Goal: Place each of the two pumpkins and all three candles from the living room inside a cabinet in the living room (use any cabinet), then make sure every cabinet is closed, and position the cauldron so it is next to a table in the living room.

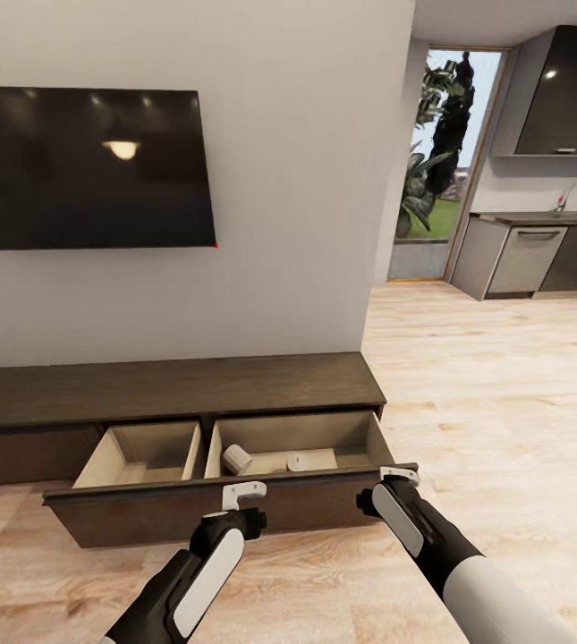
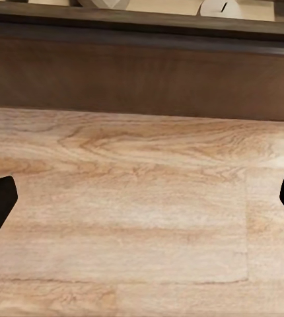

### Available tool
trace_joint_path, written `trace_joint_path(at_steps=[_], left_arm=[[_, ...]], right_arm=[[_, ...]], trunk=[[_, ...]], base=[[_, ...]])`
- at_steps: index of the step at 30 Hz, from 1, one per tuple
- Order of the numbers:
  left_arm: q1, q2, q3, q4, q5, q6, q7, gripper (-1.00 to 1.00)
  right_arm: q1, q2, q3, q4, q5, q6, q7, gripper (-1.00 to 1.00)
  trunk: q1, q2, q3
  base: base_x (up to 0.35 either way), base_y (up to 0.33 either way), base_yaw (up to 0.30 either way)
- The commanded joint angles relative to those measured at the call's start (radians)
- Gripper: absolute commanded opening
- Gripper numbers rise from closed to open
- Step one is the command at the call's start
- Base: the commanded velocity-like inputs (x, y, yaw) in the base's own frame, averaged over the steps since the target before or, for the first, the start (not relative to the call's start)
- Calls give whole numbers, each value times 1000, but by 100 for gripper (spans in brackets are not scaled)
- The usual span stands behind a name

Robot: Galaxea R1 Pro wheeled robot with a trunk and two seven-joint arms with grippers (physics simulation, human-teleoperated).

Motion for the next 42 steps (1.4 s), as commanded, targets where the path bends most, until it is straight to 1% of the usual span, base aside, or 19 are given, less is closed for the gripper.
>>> trace_joint_path(at_steps=[1, 17, 21, 33, 42], left_arm=[[-1, 0, -2, -1, 9, 1, 9, 100], [-1, 0, -2, -1, 9, 1, 9, 100], [-1, 0, -2, -1, 9, 1, 9, 100], [-1, 0, -5, -1, 9, 1, 9, 100], [-1, 0, -7, -1, 8, 1, 9, 100]], right_arm=[[-1, -1, 6, -1, -10, 2, -9, 100], [-1, -2, 5, -2, -10, 0, -8, 100], [-1, -2, 4, -2, -10, -1, -7, 100], [-1, -2, 5, -2, -10, -3, -6, 100], [-1, -1, 5, -4, -10, -2, -6, 100]], trunk=[[0, -1, -1], [0, -1, -1], [-15, 27, 12], [-15, 27, 12], [-15, 27, 12]], base=[[0, 0, 0], [0, 0, 0], [0, 0, 0], [0, -2, 0], [-93, -157, 0]])
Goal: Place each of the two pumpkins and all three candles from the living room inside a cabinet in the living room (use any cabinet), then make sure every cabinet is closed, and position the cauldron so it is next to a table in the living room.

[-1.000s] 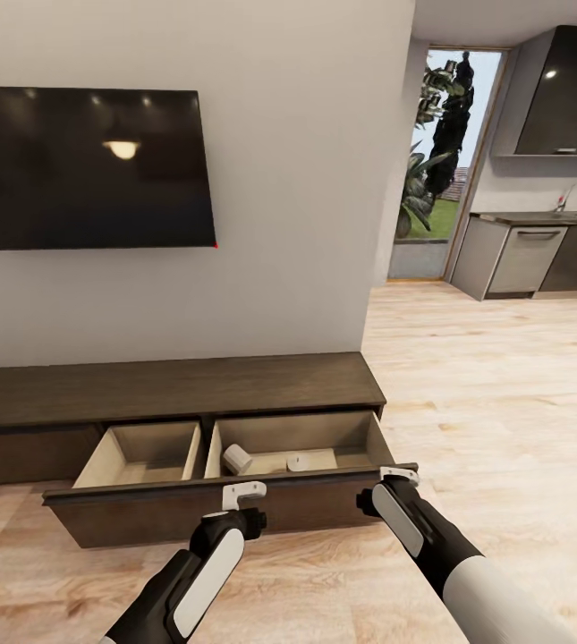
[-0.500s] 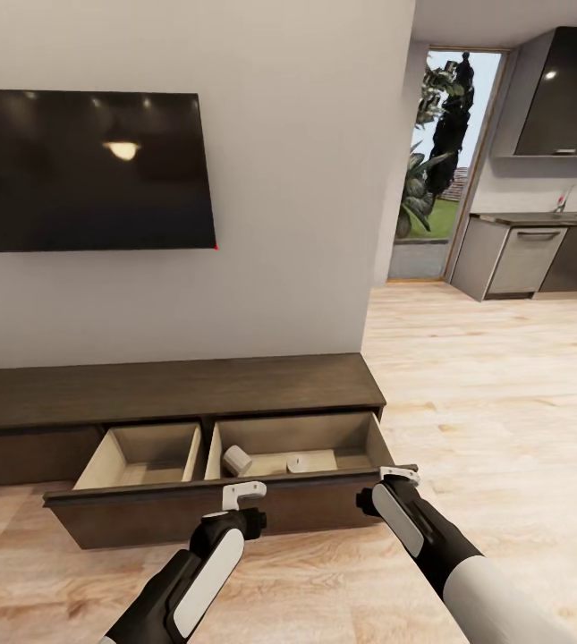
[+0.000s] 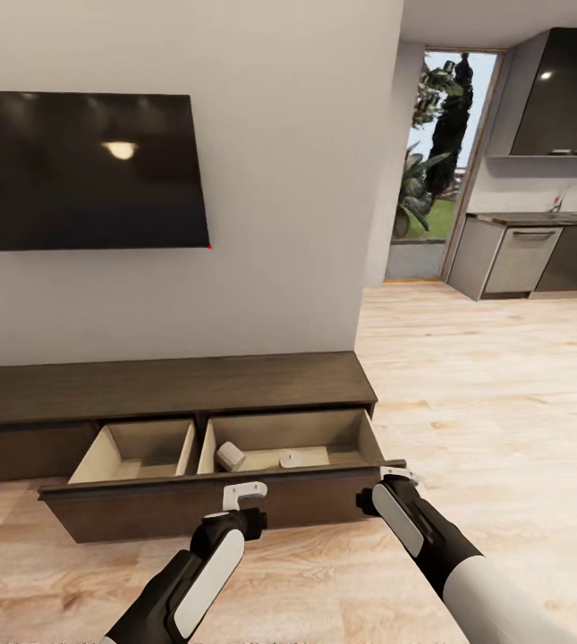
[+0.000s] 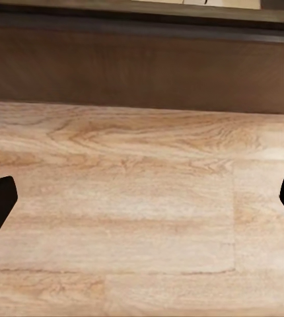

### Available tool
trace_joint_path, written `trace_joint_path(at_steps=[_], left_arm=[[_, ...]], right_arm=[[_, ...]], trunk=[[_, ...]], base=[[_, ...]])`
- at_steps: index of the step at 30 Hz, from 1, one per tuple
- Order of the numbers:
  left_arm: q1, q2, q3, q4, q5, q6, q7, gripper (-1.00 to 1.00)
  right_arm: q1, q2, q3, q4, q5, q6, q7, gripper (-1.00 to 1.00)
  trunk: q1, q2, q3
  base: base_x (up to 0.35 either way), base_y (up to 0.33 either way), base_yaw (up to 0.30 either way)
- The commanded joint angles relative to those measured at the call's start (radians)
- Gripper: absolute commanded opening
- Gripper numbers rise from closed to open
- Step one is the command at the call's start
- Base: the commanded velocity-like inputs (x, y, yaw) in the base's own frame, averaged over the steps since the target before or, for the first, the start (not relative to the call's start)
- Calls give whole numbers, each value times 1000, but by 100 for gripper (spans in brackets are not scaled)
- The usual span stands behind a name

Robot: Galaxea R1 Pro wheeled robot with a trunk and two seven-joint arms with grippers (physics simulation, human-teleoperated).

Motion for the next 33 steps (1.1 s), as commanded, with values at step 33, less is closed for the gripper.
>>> trace_joint_path(at_steps=[33], left_arm=[[-1, 0, 1, -1, 10, 1, 9, 100]], right_arm=[[-1, -4, -2, 0, -21, 3, -5, 100]], trunk=[[0, -1, -1]], base=[[-155, -6, -142]])
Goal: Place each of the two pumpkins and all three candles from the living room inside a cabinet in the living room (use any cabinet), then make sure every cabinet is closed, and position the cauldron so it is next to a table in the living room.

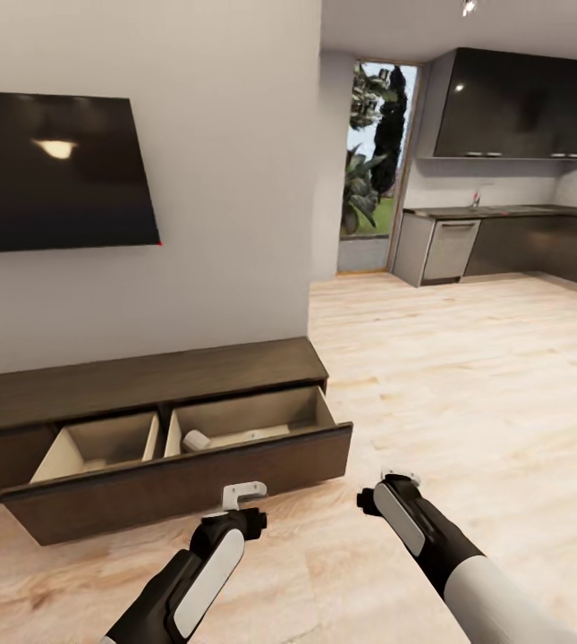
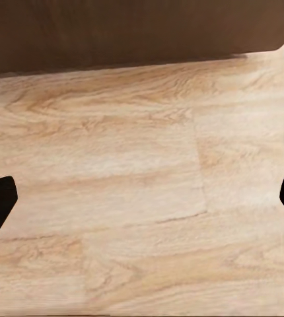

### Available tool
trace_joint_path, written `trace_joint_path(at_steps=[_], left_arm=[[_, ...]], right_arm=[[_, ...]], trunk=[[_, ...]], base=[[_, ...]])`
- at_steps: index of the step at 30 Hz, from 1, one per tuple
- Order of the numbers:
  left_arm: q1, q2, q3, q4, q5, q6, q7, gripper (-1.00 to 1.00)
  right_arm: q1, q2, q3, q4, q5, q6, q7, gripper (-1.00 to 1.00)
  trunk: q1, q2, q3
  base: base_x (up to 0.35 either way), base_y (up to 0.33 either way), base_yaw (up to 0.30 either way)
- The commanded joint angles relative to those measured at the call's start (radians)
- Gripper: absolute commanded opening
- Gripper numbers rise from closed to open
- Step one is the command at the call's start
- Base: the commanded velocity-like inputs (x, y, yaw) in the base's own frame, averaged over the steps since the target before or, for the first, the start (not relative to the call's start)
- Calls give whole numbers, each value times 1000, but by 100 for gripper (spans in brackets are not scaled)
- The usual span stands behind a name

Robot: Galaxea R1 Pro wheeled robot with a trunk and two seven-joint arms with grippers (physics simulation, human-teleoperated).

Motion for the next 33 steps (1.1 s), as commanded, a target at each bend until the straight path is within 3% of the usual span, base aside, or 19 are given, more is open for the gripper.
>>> trace_joint_path(at_steps=[1, 6, 9, 10, 13, 30, 33], left_arm=[[-1, 0, -2, -1, 9, 1, 9, 100], [-1, 1, -2, -1, 10, 1, 8, 100], [-1, 0, -2, -1, 10, 1, 8, 100], [-1, 1, -3, -1, 10, 1, 8, 100], [-1, 1, -2, -1, 10, 2, 8, 100], [-1, 1, -12, -1, 8, 3, 8, 100], [-1, 0, -14, 0, 8, 3, 8, 100]], right_arm=[[-1, -1, 5, 0, -13, 2, -9, 100], [-1, -2, 3, 1, -39, 5, 16, 100], [0, -3, 5, 6, -114, -12, 58, 100], [1, -3, 6, 14, -156, -34, 88, 100], [2, -5, 7, 21, -197, -82, 120, 100], [2, -9, 9, 35, -207, -127, 121, 100], [3, -6, 14, 53, -204, -197, 128, 100]], trunk=[[-1, -1, -1], [-1, -1, -1], [-1, -1, -3], [-1, -1, -3], [-1, -1, -4], [-1, -1, -4], [-1, -1, -4]], base=[[-241, 0, -278], [-217, 0, -277], [-193, 0, -185], [-180, 0, -155], [-147, 0, -152], [-12, 0, -215], [0, 0, -279]])
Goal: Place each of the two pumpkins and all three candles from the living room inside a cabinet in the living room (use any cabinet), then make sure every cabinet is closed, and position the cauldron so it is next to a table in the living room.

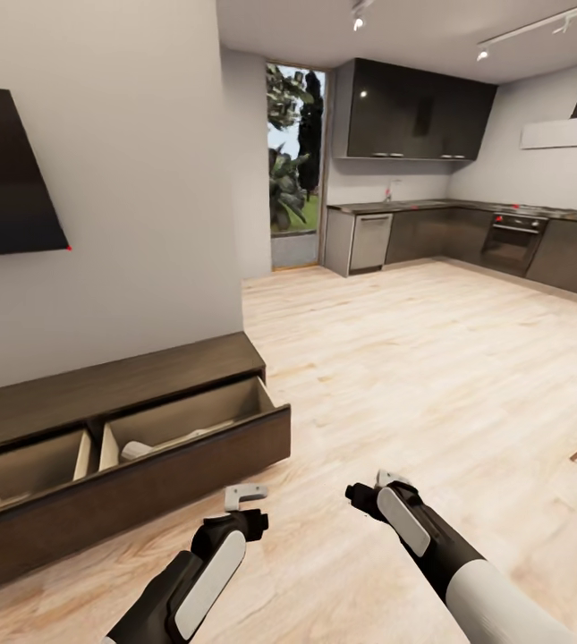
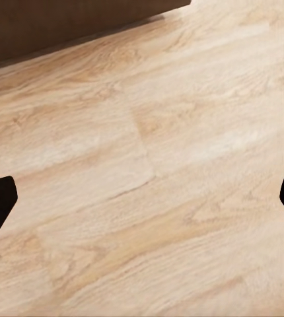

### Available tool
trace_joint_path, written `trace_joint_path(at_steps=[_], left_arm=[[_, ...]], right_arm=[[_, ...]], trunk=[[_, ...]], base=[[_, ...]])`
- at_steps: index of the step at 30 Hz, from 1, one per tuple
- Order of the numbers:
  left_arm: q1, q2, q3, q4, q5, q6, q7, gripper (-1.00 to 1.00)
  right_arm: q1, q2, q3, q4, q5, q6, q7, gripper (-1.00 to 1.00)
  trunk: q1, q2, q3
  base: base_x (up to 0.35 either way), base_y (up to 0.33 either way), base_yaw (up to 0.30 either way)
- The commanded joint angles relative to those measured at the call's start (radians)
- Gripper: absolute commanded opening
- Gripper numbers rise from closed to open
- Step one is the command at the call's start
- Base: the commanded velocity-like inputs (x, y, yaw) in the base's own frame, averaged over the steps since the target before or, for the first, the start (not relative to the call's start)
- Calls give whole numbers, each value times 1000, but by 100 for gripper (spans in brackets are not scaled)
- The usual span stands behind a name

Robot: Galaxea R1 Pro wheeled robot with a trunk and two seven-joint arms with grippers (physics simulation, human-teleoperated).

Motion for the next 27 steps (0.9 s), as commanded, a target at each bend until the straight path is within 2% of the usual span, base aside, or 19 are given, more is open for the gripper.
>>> trace_joint_path(at_steps=[1, 27], left_arm=[[-1, -1, -3, -1, 8, 1, 10, 100], [-1, -4, -5, 1, 2, 1, 9, 100]], right_arm=[[0, -1, 6, 2, -10, -5, -2, 100], [0, 2, 7, 21, -10, -32, 0, 100]], trunk=[[0, -1, -1], [0, -1, -1]], base=[[0, 0, -280], [-19, 0, -280]])
